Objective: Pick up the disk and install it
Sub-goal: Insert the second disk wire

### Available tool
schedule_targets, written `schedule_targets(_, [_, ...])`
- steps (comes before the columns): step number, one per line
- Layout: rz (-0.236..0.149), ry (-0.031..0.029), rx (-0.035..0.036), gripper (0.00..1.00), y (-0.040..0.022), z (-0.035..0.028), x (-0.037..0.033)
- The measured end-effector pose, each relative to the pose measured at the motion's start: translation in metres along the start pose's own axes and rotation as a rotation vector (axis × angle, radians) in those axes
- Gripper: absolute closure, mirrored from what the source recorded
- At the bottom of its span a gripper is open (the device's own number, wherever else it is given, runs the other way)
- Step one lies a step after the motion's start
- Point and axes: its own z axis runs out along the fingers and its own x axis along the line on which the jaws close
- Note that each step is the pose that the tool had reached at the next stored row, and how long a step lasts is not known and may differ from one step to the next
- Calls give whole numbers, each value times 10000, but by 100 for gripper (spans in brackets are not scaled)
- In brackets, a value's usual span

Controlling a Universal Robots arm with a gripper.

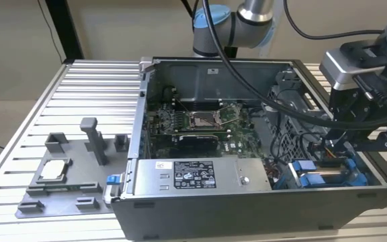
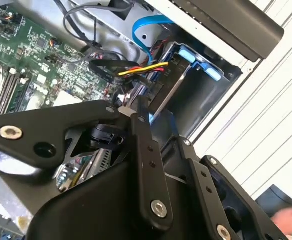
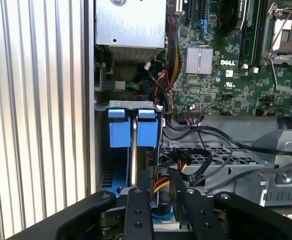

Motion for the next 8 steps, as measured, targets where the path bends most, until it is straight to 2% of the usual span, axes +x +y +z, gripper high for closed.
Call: schedule_targets(8, [-2, 22, 0, 0, 0, -1, 0])
